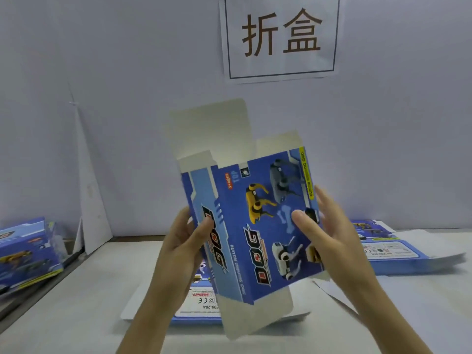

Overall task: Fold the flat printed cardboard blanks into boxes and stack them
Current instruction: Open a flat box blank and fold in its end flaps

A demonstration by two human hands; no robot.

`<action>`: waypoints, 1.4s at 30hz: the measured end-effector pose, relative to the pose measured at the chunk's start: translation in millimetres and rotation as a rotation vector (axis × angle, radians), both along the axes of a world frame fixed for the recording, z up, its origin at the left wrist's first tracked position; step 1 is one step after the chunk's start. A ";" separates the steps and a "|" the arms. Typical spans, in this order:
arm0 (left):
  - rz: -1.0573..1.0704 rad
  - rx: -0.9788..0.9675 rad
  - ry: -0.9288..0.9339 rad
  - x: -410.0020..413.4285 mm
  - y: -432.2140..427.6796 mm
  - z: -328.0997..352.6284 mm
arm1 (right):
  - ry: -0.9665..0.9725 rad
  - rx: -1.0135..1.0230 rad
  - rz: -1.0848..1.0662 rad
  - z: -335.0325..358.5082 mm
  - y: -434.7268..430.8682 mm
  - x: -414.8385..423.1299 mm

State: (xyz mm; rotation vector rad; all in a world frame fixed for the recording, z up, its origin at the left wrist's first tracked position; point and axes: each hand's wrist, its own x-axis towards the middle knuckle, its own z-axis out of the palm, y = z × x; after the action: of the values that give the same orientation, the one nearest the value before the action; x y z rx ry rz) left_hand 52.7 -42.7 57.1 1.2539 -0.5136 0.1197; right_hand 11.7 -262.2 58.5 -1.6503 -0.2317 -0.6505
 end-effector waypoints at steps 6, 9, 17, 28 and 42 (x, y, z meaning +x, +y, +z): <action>-0.186 0.211 -0.053 -11.4 -8.9 2.5 | -0.065 0.048 0.217 2.8 13.2 -3.5; -0.053 0.266 -0.231 -13.0 -1.5 6.6 | -0.057 0.207 0.203 7.3 8.1 -1.9; 0.118 0.626 -0.534 -19.2 10.6 10.9 | 0.147 0.571 0.638 16.8 -4.9 -14.6; 0.121 0.650 -0.471 -18.0 4.4 9.4 | 0.345 0.171 0.134 6.9 -1.1 -6.9; -0.183 0.283 -0.017 -32.4 -30.6 52.9 | 0.243 -0.313 -0.437 11.0 11.8 -14.0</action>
State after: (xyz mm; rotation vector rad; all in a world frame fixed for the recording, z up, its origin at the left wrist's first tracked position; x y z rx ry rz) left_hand 20.2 -73.3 109.9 1.4748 -0.6742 -0.0999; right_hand -2.3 -250.5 69.5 -2.0889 0.2224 -0.7562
